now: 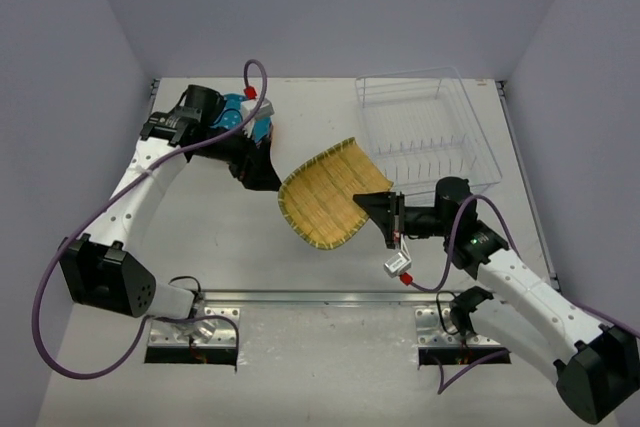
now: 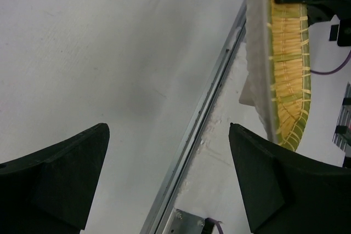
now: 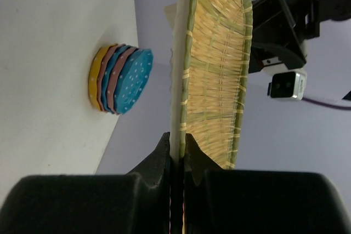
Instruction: Unload the plates from the dish rack
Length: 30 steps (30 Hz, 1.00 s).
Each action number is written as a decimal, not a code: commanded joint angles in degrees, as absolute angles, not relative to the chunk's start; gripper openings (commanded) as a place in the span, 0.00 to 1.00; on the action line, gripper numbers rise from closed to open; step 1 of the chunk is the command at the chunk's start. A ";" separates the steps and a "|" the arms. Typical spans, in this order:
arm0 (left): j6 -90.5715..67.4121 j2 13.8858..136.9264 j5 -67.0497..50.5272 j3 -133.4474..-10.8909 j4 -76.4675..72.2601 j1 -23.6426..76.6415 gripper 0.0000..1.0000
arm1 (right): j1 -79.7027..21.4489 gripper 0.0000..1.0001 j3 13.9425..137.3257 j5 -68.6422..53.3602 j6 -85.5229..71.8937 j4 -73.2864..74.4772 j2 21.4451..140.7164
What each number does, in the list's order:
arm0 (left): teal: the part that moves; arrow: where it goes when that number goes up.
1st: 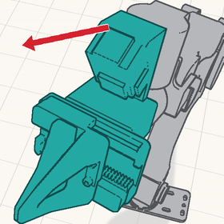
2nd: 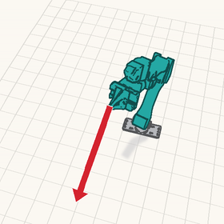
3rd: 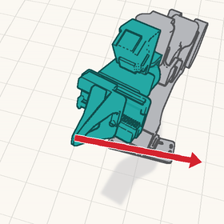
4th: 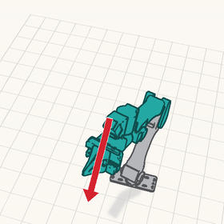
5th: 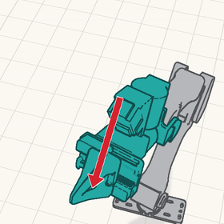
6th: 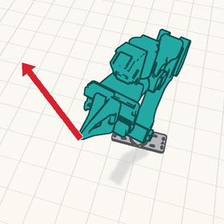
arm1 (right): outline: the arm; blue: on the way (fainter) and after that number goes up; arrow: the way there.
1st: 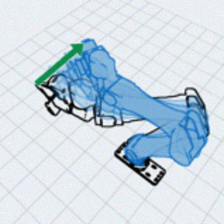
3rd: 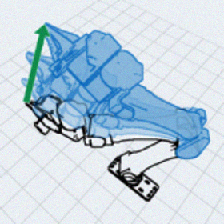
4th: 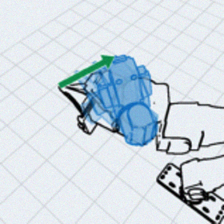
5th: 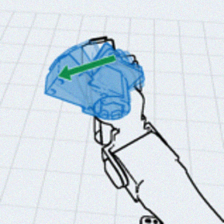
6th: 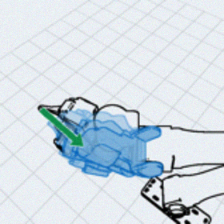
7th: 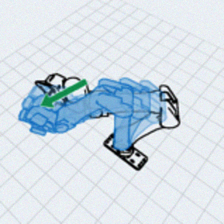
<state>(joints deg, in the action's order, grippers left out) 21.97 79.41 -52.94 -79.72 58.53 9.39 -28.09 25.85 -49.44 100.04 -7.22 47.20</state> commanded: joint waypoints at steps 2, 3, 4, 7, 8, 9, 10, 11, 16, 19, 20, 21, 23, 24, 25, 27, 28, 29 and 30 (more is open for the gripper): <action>31.38 79.63 -52.48 -80.95 65.83 9.58 0.88 | -29.18 0.00 28.74 -56.44 114.20 -5.26 46.32; 31.63 79.80 -52.81 -81.55 66.09 9.67 0.87 | -29.69 0.00 28.91 -57.45 116.99 -2.54 46.06; 31.81 79.98 -53.25 -81.73 66.26 9.67 0.87 | -29.88 0.00 29.00 -58.08 117.92 -1.18 46.14; 32.34 80.59 -53.88 -82.26 66.58 9.67 0.86 | -30.67 0.00 29.79 -58.27 121.14 4.85 46.14; 32.20 80.58 -53.88 -82.32 66.19 9.65 0.86 | -30.76 0.00 30.01 -58.27 121.84 6.66 46.14; 31.79 80.45 -53.95 -82.15 65.92 9.58 0.86 | -30.79 0.00 30.25 -58.26 122.56 8.23 46.13; 30.94 80.13 -54.38 -81.93 64.44 9.58 0.86 | -30.95 0.00 30.31 -58.18 123.33 9.81 46.06; 29.45 79.95 -54.82 -81.53 63.45 9.58 0.86 | -31.02 0.00 30.21 -58.20 123.97 11.55 46.03; 30.37 80.79 -57.37 -80.64 64.21 10.86 0.86 | -31.21 0.00 29.09 -58.45 124.98 11.82 46.26; 31.90 81.33 -57.04 -78.94 65.92 12.96 0.85 | -31.61 0.00 29.09 -58.30 125.16 10.12 47.34; 32.15 81.66 -56.61 -78.36 66.31 14.26 0.85 | -31.84 0.00 29.41 -58.03 125.20 9.82 48.05; 32.17 82.03 -55.97 -77.73 66.66 15.80 0.84 | -32.18 0.00 29.85 -57.65 125.24 9.67 48.87; 30.53 82.30 -54.97 -76.45 65.41 18.82 0.82 | -33.03 0.00 30.36 -56.80 125.21 9.49 49.80; 29.57 82.43 -54.63 -76.16 64.58 19.53 0.81 | -33.32 0.00 30.41 -56.64 125.18 8.89 50.24; 28.39 82.63 -54.32 -75.86 63.45 20.22 0.80 | -33.75 0.00 30.41 -56.51 125.24 8.08 50.80; 27.86 83.06 -54.14 -76.11 62.75 20.91 0.78 | -34.18 0.00 30.50 -56.43 125.07 7.39 51.41; 27.69 83.74 -53.97 -76.20 62.50 21.09 0.73 | -34.45 0.00 30.50 -56.00 125.07 7.21 51.67; 27.16 84.05 -53.08 -76.14 62.20 21.39 0.70 | -34.75 0.00 30.44 -55.81 124.77 6.09 52.09; 26.87 84.34 -52.48 -75.99 61.96 21.53 0.67 | -34.95 0.00 30.29 -55.64 124.39 4.98 52.35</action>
<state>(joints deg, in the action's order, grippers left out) 28.01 83.88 -53.24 -75.94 65.15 21.13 -33.97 27.03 -53.87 111.61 12.33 52.02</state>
